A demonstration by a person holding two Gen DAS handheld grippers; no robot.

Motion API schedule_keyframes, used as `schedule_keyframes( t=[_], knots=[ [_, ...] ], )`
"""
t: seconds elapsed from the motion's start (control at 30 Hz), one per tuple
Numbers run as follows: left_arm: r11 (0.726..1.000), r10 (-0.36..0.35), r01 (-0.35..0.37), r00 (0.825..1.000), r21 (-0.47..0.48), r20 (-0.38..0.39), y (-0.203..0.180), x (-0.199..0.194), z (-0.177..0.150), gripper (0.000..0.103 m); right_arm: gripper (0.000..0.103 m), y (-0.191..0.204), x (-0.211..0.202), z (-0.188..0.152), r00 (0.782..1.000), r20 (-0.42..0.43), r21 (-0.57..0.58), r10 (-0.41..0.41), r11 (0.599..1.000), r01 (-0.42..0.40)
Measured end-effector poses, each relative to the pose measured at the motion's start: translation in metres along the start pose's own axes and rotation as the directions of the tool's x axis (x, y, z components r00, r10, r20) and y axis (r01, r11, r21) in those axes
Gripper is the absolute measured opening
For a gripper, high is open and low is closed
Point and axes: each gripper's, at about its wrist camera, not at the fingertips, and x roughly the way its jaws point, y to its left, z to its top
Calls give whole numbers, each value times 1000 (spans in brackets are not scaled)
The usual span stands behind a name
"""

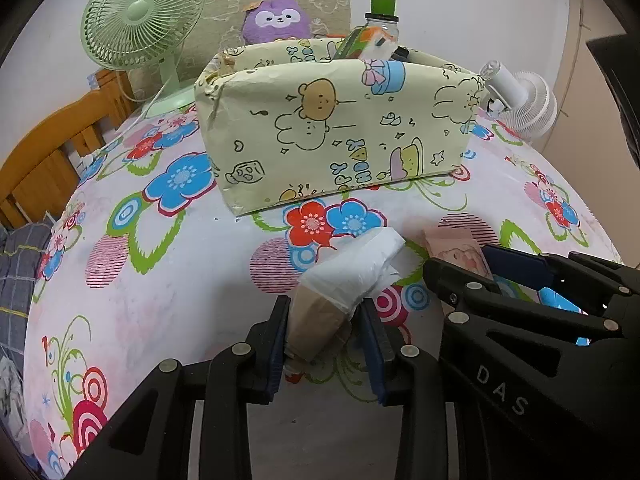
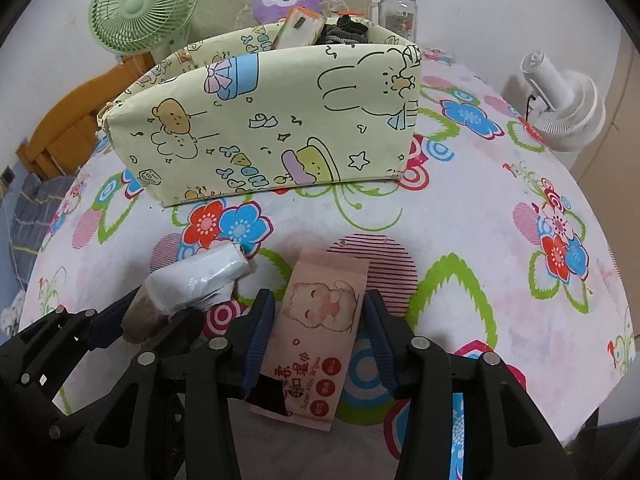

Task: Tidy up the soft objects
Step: 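Lift white roll with left tool while right tool lifts pink packet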

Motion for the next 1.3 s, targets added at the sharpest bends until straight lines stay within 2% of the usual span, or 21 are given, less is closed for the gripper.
schedule_keyframes(
  t=[0.3,0.67,0.93,1.13,1.3],
  knots=[
    [1000,-11,11,1000,-14,-5,-2,2,6,33,43,-4,-1,4,1000,19,-2,6,1000,-6],
    [999,-13,14,999,-31,37,-8,-13,23,31,43,-13,-16,19,998,59,6,25,1000,-26],
    [999,-3,4,999,-34,42,-9,-17,22,31,43,-14,-25,22,996,79,-1,45,999,-45],
    [1000,-20,20,1000,10,20,-12,-6,16,45,43,-17,-16,14,998,53,7,43,999,-44],
    [998,-34,34,999,44,-15,-14,10,16,48,43,-20,-7,11,999,35,21,26,999,-26]
  ],
)
